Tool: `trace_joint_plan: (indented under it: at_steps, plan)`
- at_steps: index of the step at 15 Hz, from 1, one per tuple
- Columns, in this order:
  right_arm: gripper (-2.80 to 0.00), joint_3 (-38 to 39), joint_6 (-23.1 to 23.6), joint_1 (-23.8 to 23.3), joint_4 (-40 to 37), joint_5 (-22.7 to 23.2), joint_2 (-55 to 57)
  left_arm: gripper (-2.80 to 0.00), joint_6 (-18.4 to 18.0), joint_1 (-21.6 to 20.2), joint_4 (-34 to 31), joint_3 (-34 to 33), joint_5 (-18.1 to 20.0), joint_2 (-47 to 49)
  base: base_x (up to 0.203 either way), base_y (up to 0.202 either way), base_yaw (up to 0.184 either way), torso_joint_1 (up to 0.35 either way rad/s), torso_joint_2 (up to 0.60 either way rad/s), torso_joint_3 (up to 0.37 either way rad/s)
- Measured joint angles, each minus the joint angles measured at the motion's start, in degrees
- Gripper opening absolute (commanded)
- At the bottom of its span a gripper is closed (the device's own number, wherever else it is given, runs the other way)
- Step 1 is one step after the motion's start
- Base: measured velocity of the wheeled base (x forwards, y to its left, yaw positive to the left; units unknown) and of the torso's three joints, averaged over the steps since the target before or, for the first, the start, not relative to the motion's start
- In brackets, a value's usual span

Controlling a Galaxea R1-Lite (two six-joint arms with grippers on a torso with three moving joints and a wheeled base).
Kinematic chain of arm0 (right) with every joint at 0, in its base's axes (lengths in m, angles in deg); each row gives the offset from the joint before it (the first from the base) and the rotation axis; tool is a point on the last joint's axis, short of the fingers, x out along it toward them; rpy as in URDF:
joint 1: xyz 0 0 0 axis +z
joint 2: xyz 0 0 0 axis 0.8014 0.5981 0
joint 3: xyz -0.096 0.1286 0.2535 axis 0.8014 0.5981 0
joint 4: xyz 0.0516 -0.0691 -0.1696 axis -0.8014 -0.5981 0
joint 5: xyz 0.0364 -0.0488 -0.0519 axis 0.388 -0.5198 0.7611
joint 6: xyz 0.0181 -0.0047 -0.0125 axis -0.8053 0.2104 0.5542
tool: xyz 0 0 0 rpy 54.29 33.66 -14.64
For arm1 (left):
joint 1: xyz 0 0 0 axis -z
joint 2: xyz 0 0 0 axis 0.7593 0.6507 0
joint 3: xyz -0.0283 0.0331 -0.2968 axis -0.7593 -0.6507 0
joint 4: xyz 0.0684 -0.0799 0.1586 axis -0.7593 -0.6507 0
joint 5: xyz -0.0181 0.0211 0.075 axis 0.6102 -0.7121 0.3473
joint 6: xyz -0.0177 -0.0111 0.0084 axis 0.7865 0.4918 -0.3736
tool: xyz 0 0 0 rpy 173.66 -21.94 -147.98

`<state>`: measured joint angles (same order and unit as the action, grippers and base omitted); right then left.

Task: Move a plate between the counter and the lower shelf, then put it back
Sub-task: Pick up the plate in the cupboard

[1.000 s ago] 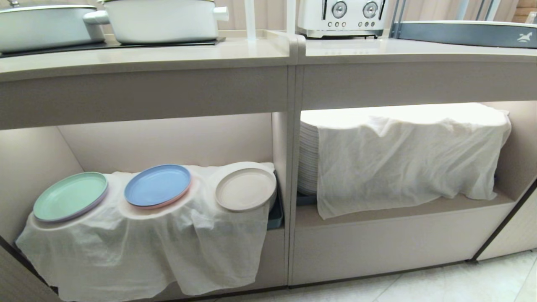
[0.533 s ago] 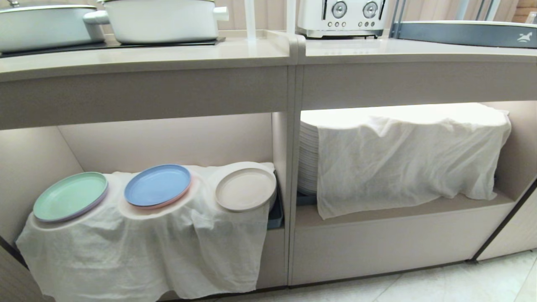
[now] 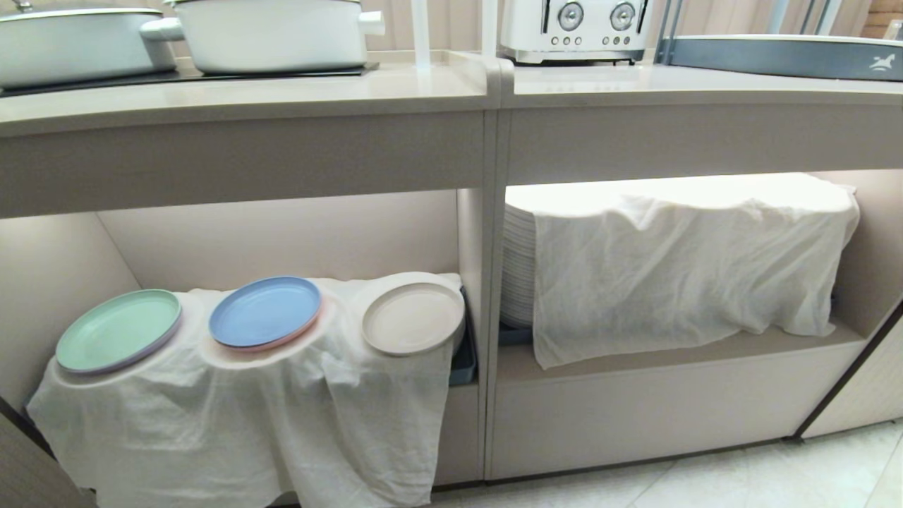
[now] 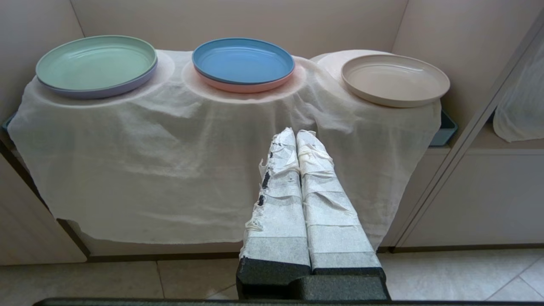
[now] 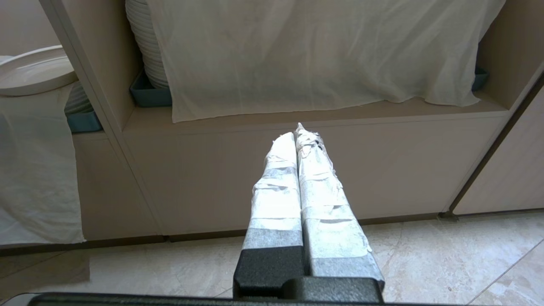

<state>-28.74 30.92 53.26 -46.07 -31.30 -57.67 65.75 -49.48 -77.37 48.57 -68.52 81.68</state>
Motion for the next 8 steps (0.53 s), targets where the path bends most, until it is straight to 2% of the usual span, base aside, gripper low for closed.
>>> trace_joint_plan:
  at_steps: [8]
  plan:
    - [-2.80, 0.0, 0.0, 0.0, 0.0, 0.0, 0.0, -2.80, 0.0, 0.0, -0.1, 0.0, 0.0, 0.0, 0.000, 0.000, 0.000, 0.000, 0.00, 0.000]
